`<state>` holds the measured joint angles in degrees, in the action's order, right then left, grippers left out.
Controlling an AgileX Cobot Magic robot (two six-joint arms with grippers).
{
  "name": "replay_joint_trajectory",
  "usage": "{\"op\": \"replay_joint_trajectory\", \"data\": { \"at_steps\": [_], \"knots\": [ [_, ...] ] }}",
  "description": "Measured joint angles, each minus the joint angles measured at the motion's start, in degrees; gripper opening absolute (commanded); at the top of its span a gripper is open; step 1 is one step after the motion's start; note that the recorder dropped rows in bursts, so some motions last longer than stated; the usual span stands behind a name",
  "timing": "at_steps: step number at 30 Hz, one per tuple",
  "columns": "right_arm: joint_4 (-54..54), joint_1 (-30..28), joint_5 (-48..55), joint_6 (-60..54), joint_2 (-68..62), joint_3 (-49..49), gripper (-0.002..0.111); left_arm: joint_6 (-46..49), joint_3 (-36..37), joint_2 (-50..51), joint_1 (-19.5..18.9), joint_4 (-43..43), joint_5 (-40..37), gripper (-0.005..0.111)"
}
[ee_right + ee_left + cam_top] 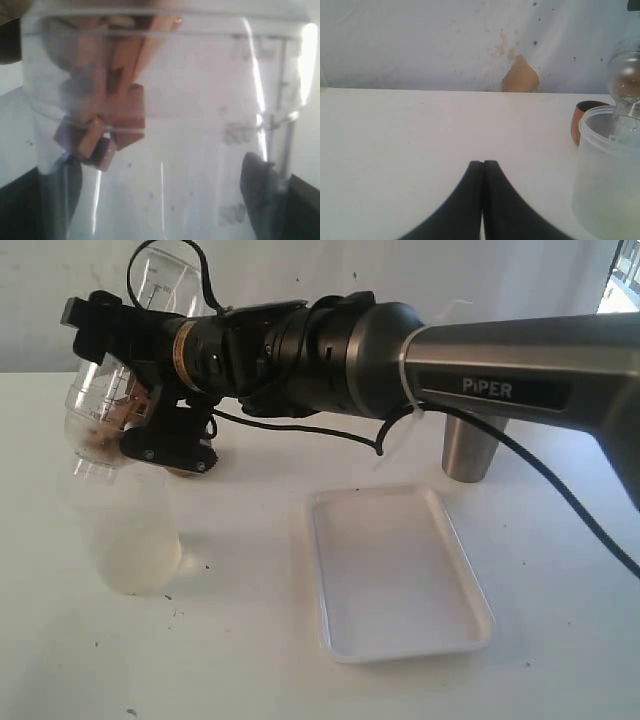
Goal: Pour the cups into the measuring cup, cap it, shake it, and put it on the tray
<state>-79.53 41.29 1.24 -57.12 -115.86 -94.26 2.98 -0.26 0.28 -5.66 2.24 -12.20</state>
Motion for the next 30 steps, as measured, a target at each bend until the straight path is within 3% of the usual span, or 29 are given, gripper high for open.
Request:
{"op": "replay_joint_trajectory", "data": {
  "at_steps": [30],
  "knots": [
    [-0.14, 0.00, 3.08, -3.83, 0.00, 0.00, 0.000, 0.00, 0.00, 0.00, 0.00, 0.00, 0.00, 0.000]
  ]
}}
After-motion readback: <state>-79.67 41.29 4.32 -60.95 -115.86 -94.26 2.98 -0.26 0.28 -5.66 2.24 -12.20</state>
